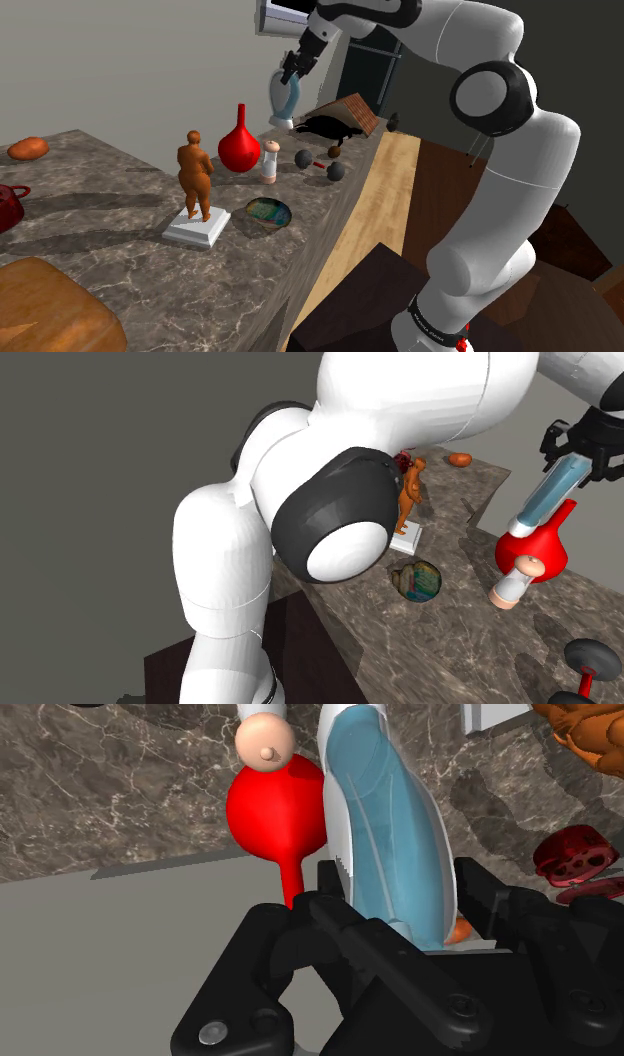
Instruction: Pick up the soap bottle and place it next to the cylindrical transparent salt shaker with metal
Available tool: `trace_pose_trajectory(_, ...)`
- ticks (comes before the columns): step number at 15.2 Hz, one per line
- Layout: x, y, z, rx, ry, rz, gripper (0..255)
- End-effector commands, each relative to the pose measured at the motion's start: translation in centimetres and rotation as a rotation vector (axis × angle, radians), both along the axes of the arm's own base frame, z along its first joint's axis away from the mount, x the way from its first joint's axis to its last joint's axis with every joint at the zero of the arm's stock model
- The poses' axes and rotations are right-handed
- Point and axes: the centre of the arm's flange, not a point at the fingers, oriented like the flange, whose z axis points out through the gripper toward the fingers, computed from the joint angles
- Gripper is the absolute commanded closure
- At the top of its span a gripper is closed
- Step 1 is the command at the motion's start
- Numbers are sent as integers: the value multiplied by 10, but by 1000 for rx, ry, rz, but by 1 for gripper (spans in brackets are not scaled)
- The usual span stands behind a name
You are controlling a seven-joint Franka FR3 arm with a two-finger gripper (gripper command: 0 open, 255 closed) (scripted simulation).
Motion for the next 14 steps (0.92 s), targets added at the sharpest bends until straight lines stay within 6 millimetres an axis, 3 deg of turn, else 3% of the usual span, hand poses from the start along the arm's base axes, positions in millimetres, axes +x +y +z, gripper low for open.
trace_pose_trajectory(1, 0, 0, -10, 0, -1, 0, 255)
trace_pose_trajectory(14, 0, 0, -79, 0, -1, 0, 255)
